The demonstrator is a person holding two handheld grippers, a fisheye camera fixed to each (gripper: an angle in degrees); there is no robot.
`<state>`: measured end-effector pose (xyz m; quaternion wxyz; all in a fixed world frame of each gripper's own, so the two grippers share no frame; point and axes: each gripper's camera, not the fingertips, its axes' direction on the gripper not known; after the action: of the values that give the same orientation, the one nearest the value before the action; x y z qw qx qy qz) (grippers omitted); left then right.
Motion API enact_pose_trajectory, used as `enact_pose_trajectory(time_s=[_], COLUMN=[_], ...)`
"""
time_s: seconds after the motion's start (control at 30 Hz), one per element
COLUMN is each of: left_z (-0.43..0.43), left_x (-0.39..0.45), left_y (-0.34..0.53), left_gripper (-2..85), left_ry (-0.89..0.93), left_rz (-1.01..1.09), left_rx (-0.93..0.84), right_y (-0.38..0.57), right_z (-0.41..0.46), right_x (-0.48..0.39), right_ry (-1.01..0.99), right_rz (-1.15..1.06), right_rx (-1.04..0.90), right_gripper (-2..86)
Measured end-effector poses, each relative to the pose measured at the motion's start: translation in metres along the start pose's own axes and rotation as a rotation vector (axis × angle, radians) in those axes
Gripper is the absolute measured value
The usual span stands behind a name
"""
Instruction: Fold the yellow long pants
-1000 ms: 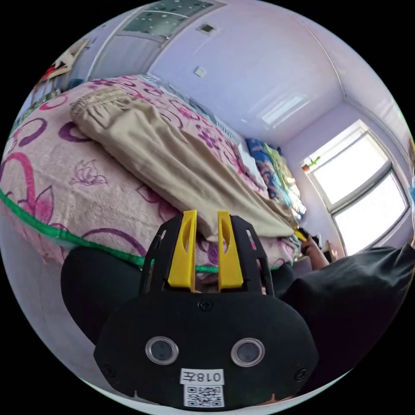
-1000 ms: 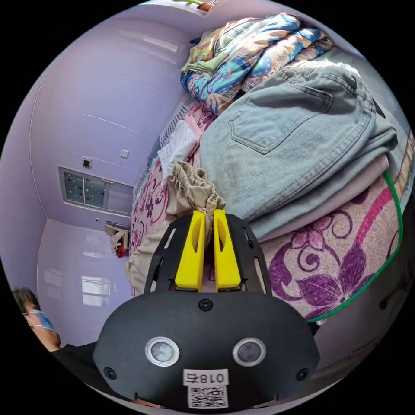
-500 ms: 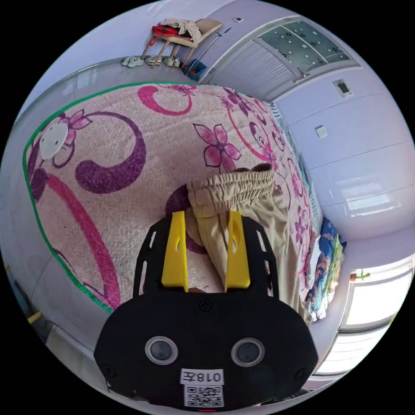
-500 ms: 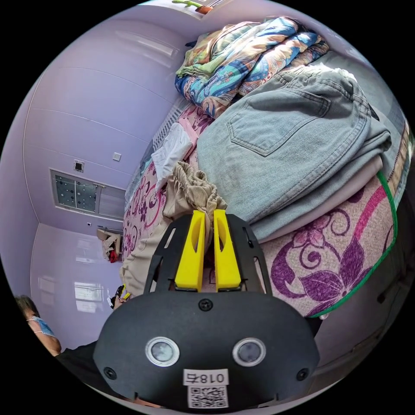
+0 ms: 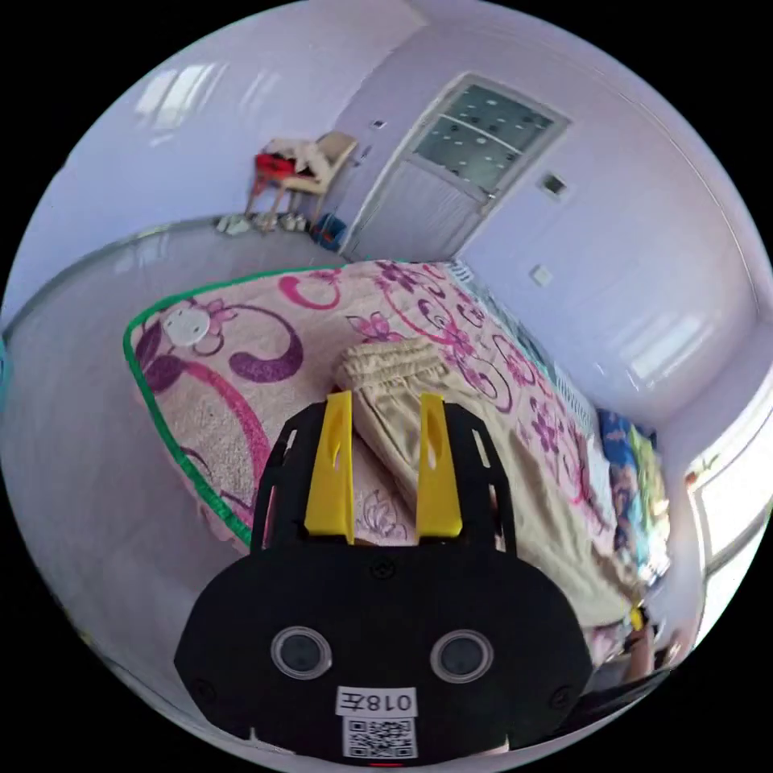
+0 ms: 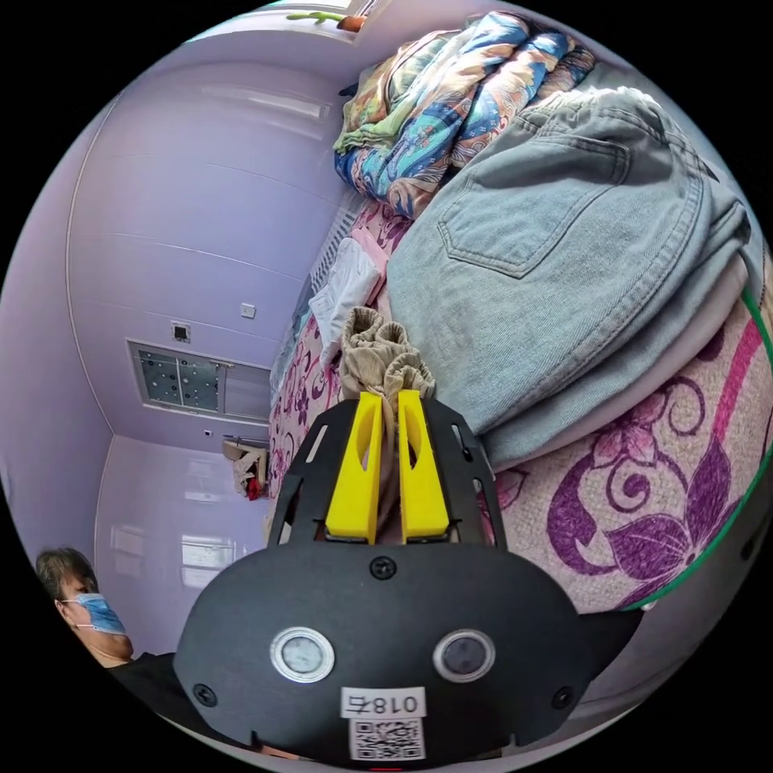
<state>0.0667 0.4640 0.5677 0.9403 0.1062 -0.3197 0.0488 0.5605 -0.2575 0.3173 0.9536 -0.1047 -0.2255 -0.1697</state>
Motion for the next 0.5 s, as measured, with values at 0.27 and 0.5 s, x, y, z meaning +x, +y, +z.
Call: enact_pose_trajectory(time_s=[0.27,0.5], left_z=[-0.012,0.059], left_x=[0.279,0.286], left_y=[0.215,0.220], left_gripper=[0.7,-0.8], left_ry=[0.084,0.017], left_rz=[1.462,1.483], left_rx=[-0.208,-0.718], right_y=[0.034,0.073], right_z=[-0.001,-0.004], right_x=[0.001,-0.013], right_ry=[-0.049,-0.081], right_rz=[-0.015,-0.062], right_rx=[0.020,0.027], right_gripper=[2.8,2.9])
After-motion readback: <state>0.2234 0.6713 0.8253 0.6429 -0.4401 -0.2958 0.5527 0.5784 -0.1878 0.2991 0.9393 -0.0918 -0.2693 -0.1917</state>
